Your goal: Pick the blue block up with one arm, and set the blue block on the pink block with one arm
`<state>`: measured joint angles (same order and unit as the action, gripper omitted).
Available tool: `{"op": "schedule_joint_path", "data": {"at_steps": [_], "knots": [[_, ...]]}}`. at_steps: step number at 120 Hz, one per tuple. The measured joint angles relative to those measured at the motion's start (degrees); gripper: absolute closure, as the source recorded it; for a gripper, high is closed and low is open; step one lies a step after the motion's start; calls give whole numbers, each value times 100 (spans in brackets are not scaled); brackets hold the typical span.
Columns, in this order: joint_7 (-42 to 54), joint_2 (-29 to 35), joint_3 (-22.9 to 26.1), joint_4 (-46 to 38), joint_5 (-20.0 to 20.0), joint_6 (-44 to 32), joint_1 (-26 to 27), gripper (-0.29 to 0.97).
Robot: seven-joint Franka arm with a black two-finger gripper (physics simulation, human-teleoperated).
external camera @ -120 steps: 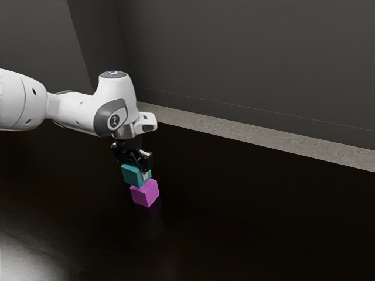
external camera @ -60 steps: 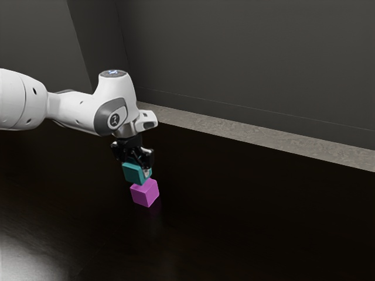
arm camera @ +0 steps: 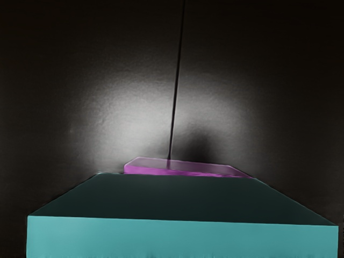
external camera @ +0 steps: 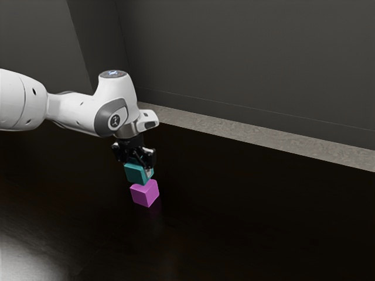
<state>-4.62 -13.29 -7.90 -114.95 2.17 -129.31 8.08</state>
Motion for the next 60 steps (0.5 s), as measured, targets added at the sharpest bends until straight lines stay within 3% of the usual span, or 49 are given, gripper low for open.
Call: {"op": "schedule_joint_path", "data": {"at_steps": [60], "knots": [[-61, 51, 67, -82, 122, 3, 19, 29]]}}
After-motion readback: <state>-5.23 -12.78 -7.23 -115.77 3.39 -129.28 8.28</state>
